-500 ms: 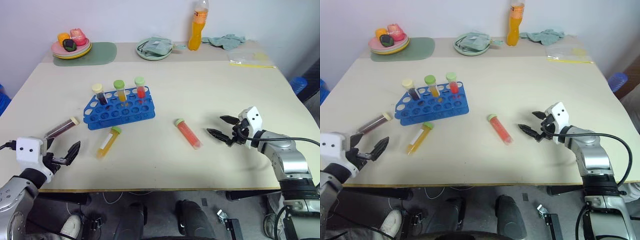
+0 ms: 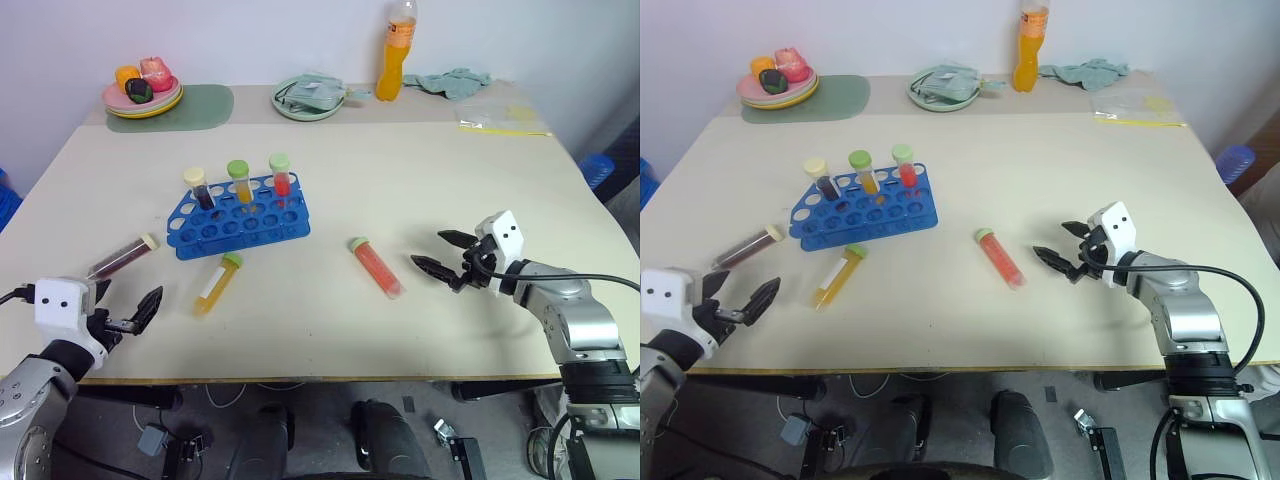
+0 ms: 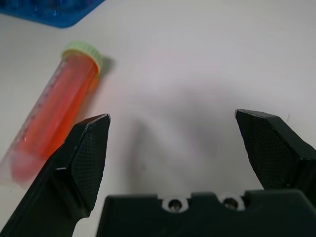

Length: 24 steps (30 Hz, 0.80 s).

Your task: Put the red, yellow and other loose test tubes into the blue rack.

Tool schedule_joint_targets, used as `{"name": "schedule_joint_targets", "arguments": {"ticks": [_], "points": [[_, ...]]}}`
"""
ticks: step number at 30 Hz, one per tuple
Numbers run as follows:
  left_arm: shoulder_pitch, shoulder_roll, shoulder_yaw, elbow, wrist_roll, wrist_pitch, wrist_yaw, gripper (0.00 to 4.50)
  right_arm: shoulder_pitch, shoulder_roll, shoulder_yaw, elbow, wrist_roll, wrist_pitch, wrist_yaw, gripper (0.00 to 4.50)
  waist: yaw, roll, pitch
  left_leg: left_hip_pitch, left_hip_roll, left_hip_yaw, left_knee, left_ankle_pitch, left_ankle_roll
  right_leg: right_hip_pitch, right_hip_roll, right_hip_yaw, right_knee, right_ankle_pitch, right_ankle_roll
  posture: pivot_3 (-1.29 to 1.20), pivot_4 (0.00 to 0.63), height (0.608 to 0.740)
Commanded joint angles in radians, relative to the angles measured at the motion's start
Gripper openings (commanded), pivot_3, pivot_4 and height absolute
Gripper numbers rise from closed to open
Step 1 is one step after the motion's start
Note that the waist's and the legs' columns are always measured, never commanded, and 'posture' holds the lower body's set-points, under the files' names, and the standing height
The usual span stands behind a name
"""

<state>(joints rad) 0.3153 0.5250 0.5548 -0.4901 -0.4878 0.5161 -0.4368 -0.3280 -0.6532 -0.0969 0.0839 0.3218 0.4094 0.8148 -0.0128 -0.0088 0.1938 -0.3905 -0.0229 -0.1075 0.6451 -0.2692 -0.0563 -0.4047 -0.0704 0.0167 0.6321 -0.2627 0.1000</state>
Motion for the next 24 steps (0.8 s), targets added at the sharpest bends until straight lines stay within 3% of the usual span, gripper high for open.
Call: {"name": "schedule_joint_targets", "arguments": {"ticks": [1,16,20,24], "points": [[-0.006,-0.008,-0.017,-0.024,0.007,-0.019,0.005,4.47,-0.012,0.007,-0.025,-0.017,0.011,0.003,-0.016,4.50,0.001,0.000,0.000,0.000,0.000,0.000,0.000,0.000,0.000,0.000,0.000,0.000,0.000,0.000,0.000,0.00,0.150,0.740],[-0.071,0.011,-0.119,-0.047,0.007,0.009,-0.013,4.47,-0.045,0.004,-0.060,-0.105,0.052,0.137,-0.098,4.50,0.000,0.000,0.000,0.000,0.000,0.000,0.001,0.000,0.000,0.000,0.001,0.001,0.001,0.001,0.001,0.00,0.150,0.740],[-0.090,0.051,-0.205,-0.097,0.014,0.012,-0.055,4.47,-0.133,-0.040,-0.036,-0.263,0.154,0.429,-0.114,4.50,0.000,0.001,0.000,0.000,0.000,0.000,0.001,0.000,0.000,0.000,0.001,0.002,0.002,0.001,0.000,0.00,0.150,0.740],[-0.128,0.078,-0.354,-0.170,0.008,0.037,-0.099,4.47,-0.385,-0.052,0.083,-0.379,0.205,1.047,-0.233,4.50,-0.006,0.004,-0.001,0.000,0.000,0.001,0.001,0.000,0.000,-0.002,0.001,0.004,0.003,0.001,0.000,0.00,0.150,0.740]]}}
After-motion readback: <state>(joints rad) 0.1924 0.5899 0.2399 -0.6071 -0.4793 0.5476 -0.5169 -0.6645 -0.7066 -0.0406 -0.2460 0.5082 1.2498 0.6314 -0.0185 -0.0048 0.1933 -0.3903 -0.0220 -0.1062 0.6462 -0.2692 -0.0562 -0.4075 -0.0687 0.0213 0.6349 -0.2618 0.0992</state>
